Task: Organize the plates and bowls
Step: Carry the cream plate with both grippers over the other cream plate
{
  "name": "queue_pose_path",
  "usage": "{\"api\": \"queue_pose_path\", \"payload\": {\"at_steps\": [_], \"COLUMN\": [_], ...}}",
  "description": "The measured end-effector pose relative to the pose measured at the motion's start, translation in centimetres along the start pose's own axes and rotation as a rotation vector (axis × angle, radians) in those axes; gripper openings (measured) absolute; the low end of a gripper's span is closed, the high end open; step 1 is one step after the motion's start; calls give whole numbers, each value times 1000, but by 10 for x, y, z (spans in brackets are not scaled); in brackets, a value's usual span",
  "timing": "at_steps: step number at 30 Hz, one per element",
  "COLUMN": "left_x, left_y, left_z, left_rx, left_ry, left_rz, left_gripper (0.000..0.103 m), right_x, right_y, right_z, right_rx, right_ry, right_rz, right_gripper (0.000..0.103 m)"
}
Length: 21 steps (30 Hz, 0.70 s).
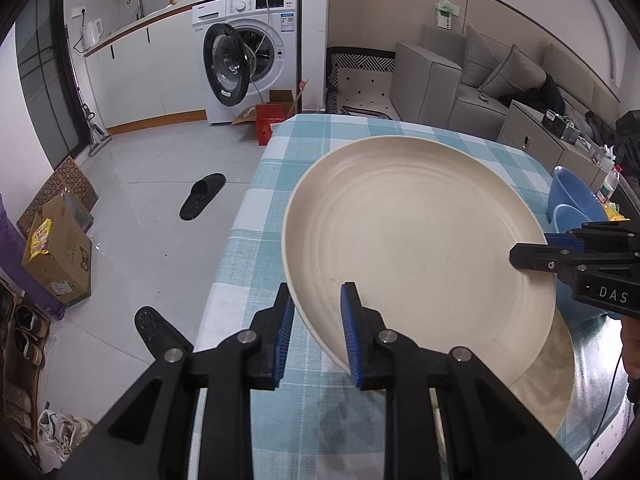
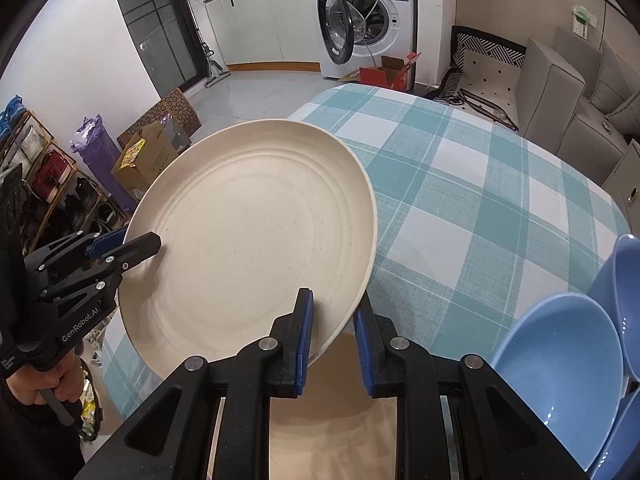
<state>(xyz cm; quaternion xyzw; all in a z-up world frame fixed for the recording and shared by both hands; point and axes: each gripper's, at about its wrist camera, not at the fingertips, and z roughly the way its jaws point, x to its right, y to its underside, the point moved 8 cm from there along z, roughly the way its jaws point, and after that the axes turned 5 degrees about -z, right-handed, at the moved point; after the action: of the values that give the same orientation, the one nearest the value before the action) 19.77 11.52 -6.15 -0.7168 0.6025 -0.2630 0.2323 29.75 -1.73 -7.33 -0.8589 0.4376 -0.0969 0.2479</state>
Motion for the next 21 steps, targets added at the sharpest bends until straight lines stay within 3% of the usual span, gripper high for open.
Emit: {"api": "queue_pose_path", "payload": {"at_steps": [21], "left_x": [49], "left_y": [26], "left_z": [-30], "left_rx": [18], "left_ry": [39], "left_rz": [71], "left_gripper": [22], "right_x": [16], "right_y": [58], "right_z": [-45], "right_rx": [25], "right_ry": [29], "right_rz": [23], "right_gripper": [20]}}
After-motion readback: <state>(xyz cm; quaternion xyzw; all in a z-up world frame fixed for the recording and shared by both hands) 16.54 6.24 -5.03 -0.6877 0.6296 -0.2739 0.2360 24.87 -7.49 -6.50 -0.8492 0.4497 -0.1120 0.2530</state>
